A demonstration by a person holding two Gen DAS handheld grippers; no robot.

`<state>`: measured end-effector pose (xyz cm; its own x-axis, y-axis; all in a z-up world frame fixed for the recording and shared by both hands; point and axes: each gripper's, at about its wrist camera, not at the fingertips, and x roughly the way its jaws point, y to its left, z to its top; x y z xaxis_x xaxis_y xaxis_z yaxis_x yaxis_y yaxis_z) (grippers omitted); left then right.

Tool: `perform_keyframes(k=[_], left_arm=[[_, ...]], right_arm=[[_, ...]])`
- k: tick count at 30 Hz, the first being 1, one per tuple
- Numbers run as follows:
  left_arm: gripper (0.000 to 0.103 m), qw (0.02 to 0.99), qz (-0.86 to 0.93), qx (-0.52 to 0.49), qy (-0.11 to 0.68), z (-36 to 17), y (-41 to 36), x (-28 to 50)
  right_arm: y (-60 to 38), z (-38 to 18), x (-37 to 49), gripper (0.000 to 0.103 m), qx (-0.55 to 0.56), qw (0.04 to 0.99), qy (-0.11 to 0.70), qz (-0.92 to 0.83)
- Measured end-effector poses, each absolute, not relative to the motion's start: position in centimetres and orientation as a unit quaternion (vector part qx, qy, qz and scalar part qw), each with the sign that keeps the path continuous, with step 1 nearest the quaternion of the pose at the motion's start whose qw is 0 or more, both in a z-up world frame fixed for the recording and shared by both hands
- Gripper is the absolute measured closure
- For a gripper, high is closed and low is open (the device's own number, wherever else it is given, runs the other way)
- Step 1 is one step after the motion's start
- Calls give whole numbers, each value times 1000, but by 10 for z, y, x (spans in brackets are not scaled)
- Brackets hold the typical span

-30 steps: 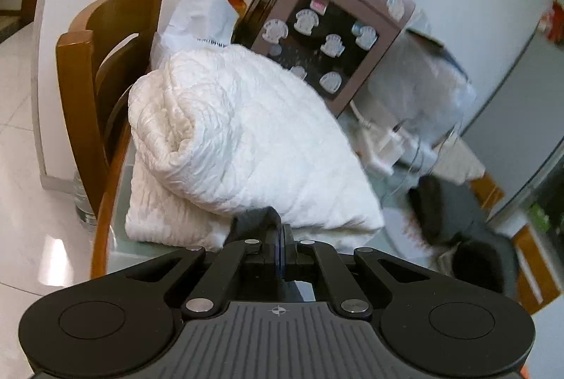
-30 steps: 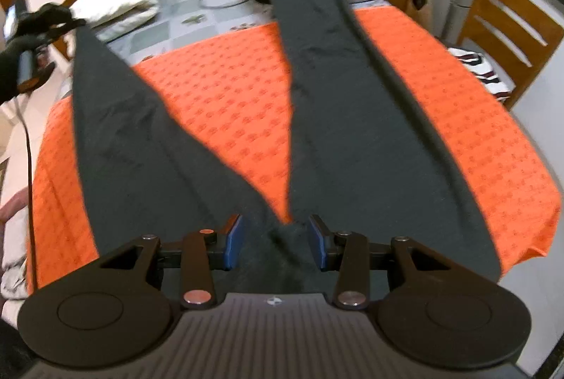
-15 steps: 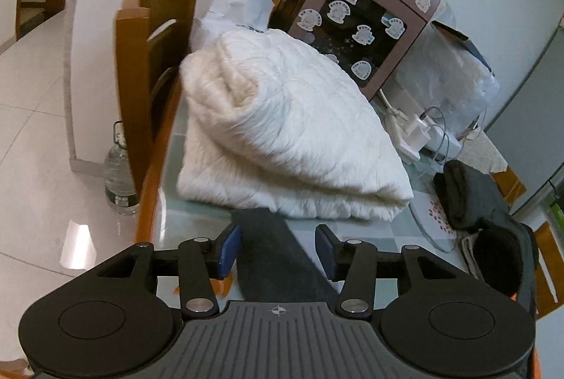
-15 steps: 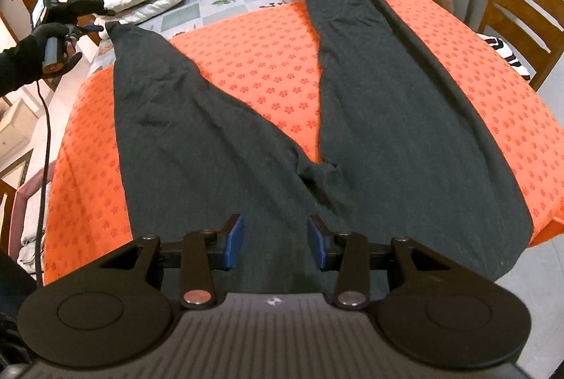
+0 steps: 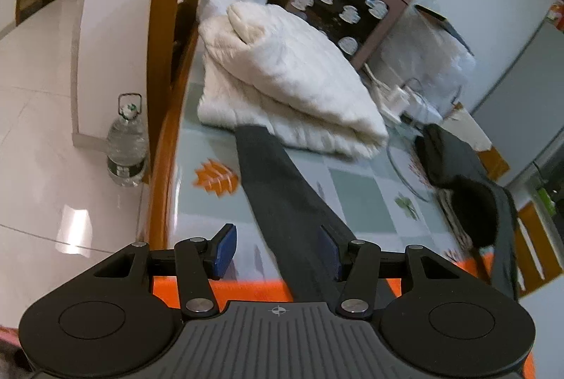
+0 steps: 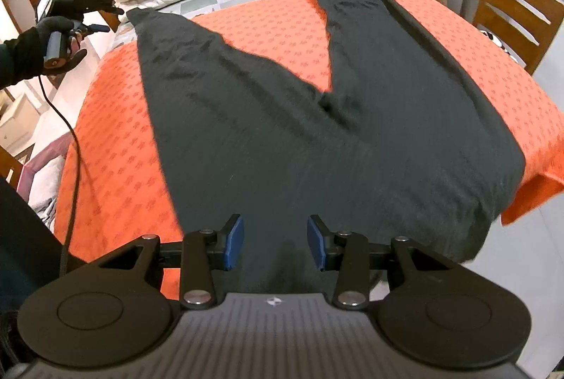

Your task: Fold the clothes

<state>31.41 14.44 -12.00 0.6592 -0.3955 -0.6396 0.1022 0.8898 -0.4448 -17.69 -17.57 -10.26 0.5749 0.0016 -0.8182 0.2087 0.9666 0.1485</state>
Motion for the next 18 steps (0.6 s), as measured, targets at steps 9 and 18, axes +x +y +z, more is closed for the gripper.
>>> perform_keyframes(k=[9,18], left_arm=[[49,883,-182,-180,394,-113,136,280],[48,881,-197,-170,396,-116,131,268]], right_arm=[[-137,-122,-216,58,126,879,449,-102],[-127,-138,-231,58,145,878,438,-131]])
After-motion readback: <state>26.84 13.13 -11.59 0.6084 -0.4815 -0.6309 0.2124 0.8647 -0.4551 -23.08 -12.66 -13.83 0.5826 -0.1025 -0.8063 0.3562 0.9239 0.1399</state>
